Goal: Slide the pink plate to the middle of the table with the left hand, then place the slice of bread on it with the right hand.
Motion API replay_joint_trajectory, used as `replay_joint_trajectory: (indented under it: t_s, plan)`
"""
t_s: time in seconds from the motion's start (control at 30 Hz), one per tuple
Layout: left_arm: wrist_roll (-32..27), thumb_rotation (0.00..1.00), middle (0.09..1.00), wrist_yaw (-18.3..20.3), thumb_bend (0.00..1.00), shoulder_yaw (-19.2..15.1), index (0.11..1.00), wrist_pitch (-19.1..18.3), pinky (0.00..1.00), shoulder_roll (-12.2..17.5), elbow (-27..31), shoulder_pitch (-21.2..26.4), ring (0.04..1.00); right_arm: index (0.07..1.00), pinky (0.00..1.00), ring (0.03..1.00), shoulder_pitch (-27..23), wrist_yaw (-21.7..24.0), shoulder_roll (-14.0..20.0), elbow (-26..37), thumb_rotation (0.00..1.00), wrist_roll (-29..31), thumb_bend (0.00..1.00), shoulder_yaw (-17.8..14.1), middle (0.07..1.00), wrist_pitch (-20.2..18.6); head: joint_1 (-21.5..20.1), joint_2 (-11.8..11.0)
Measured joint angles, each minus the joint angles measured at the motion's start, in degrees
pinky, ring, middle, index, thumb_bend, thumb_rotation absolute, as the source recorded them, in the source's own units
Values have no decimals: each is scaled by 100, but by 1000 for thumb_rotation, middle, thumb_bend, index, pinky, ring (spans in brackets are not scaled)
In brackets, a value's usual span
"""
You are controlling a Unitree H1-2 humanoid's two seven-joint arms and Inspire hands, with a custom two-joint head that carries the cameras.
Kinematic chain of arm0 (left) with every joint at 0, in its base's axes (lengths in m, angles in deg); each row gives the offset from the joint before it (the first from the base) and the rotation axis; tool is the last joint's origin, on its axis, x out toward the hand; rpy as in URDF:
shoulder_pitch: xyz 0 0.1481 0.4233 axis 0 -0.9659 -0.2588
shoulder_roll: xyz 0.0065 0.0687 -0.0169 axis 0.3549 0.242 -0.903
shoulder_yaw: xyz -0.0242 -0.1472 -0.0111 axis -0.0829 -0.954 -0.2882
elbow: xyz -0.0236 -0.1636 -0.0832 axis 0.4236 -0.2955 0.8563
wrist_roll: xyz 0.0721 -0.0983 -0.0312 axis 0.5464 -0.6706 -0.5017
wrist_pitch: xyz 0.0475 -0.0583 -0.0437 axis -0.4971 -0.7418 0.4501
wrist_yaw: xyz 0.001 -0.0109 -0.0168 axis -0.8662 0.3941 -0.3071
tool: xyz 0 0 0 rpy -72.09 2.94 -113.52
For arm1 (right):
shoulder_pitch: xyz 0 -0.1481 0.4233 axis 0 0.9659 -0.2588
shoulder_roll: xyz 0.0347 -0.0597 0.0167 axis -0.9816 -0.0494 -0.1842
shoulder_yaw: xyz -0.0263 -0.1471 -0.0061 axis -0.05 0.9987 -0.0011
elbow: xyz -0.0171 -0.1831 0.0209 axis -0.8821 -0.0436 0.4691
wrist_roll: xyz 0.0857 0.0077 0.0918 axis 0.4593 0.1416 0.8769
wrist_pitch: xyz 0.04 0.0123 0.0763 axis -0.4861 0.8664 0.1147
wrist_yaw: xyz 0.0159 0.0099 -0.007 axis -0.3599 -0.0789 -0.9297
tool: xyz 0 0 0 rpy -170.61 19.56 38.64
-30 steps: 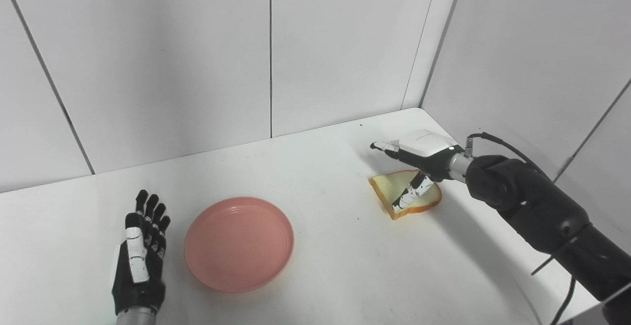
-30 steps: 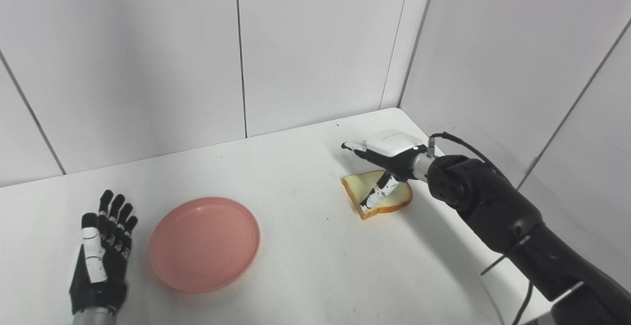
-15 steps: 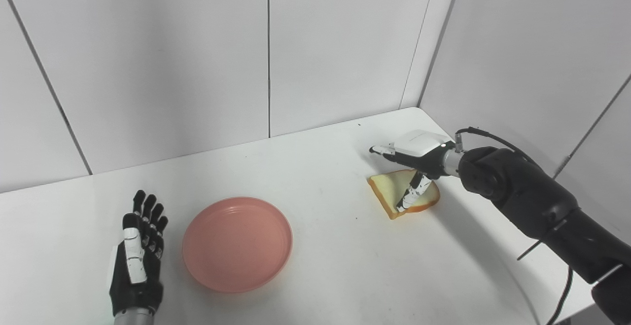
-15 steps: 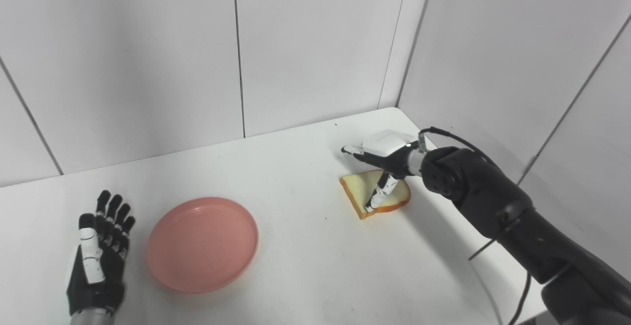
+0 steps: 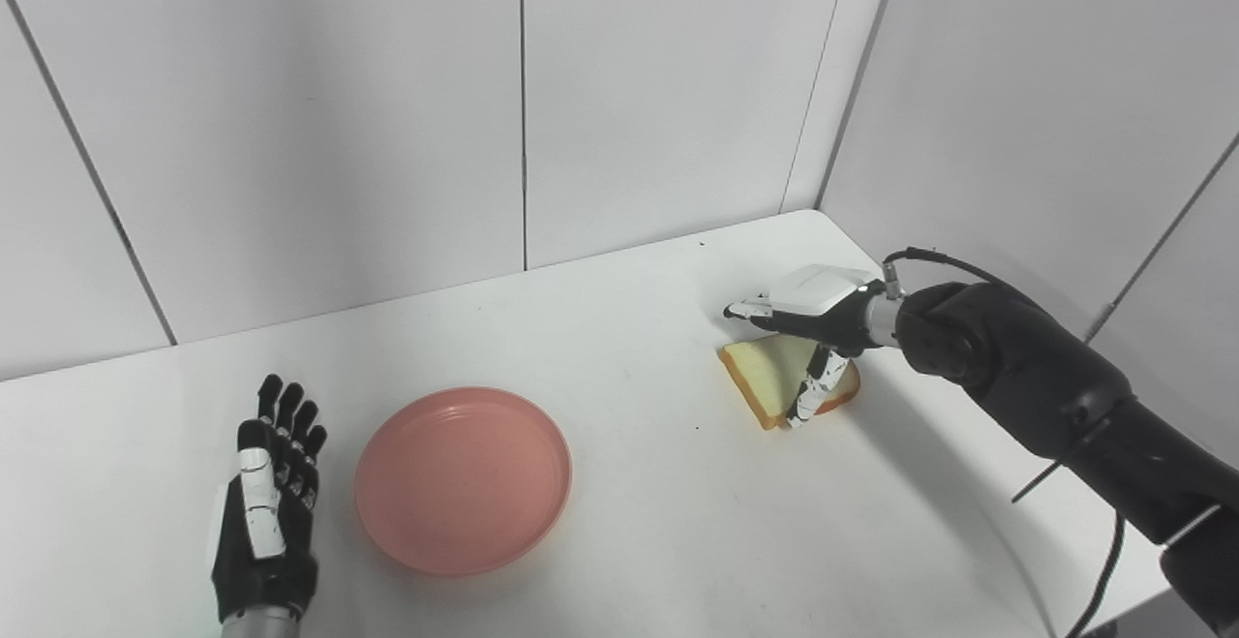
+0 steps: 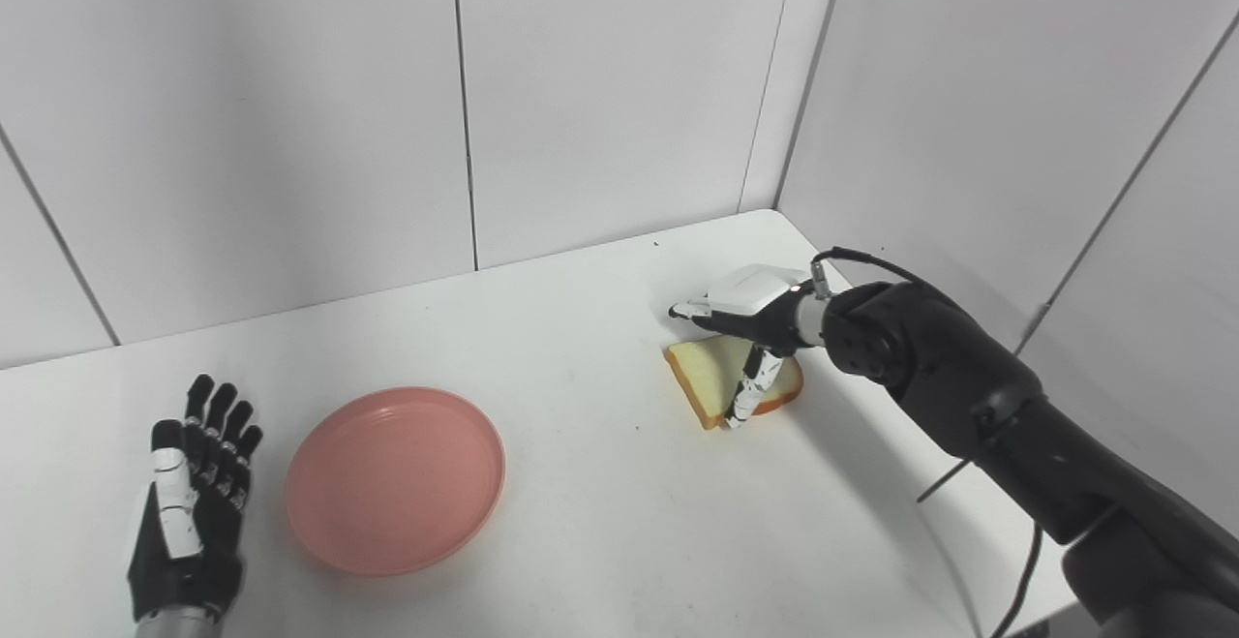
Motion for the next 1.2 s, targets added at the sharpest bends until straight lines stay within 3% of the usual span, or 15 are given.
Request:
replay_joint_trajectory:
  t_s: [0.4,0.6,0.77,1.07,1.13,1.2]
  plan:
    - [-27,1000,1000,8,722,-10,1000,1,1000,0,-22,14,1000,1000,976,970,12,9,-26,-82,437,-92,1000,74,972,38,9,0]
    - [-20,1000,998,8,709,-10,1000,1,999,1,-22,14,992,960,944,948,27,9,-118,-88,349,-237,995,90,948,32,9,-26]
    - [-1,1000,1000,8,717,0,1000,1,1000,2,-19,13,997,886,866,901,22,-250,-208,-268,277,-309,884,79,902,33,26,-35]
    - [-23,1000,1000,51,719,-2,1000,-1,1000,1,1,2,995,748,643,741,-108,-881,-368,-605,257,-471,707,100,768,36,26,-18]
    - [-25,1000,1000,59,722,0,1000,-1,1000,1,19,-5,996,688,582,674,-110,-1025,-379,-621,204,-481,701,96,695,43,18,-9]
    - [-25,1000,1000,67,711,0,1000,-1,1000,1,33,-11,993,547,539,617,-94,-1293,-398,-674,162,-507,563,83,643,97,26,-26]
